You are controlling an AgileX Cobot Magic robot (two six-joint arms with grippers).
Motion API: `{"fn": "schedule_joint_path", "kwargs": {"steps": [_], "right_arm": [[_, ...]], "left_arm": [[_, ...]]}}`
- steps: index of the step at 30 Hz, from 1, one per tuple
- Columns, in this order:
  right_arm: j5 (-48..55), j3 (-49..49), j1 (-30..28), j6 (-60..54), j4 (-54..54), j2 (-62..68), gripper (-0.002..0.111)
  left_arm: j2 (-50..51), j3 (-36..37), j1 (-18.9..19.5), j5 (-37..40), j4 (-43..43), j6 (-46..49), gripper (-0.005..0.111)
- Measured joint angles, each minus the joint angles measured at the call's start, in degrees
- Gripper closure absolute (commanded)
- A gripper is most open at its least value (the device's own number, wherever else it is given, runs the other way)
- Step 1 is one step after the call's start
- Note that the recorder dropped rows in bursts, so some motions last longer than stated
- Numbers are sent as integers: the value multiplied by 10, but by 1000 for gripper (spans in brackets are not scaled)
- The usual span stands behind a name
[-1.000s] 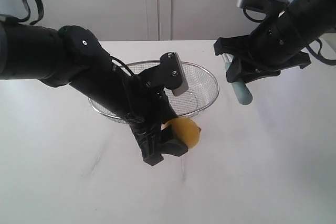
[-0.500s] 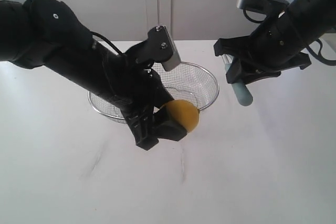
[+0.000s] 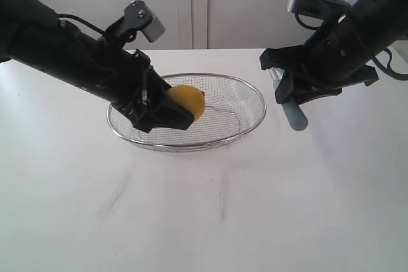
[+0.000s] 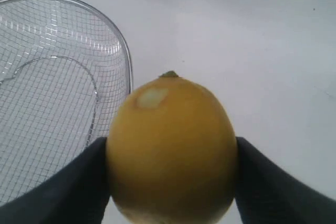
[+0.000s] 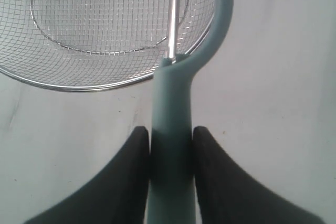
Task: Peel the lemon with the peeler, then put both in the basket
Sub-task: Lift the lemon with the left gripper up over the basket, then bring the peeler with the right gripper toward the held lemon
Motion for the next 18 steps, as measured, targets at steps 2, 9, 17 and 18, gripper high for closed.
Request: {"fn": "schedule_joint_path", "kwargs": {"steps": [2, 9, 17, 18], "right_arm": [[1, 0, 0, 0, 0, 0, 108], [9, 0, 0, 0, 0, 0, 108], [9, 0, 0, -32, 28, 0, 108], [9, 0, 0, -43, 42, 0, 108]], "left_arm": [[0, 0, 21, 15, -40, 36, 107], [0, 0, 112, 104, -198, 160, 107], [16, 0, 138, 159, -259, 225, 107], [18, 0, 138, 159, -260, 230, 107]]}}
